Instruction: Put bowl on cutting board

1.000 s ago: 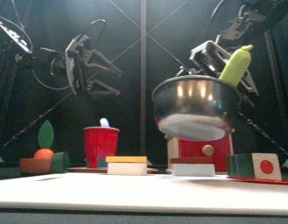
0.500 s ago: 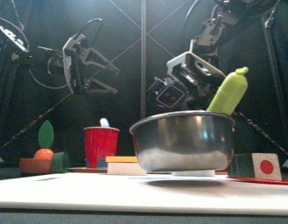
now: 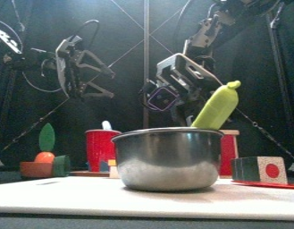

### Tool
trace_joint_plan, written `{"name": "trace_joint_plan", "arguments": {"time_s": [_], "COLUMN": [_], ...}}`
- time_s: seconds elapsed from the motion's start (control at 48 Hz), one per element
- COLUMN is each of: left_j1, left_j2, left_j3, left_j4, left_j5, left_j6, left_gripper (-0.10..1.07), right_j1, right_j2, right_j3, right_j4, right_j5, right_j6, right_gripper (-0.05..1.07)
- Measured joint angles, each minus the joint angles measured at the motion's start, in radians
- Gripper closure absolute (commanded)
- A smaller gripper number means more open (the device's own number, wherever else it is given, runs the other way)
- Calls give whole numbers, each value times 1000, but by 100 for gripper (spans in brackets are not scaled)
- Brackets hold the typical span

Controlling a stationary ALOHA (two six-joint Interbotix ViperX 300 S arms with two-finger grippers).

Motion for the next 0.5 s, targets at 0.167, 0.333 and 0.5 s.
{"name": "trace_joint_plan", "arguments": {"time_s": [0.167,0.333,0.5], "left_j1": [0,0,-11], "left_j2": [-17,-23,-25], "left_j3": [14,17,17], "left_j4": [-37,-54,-54], "left_j5": [0,0,0], "left_j6": [0,2,3], "left_gripper": [-5,-5,-5], "right_j1": [0,0,0], "right_j2": [3,2,-37], "right_j3": [-2,-3,17], "right_j4": [0,-15,-66], "right_j5": [9,35,43], "right_j6": [0,-5,-29], "right_gripper": [23,18,19]}}
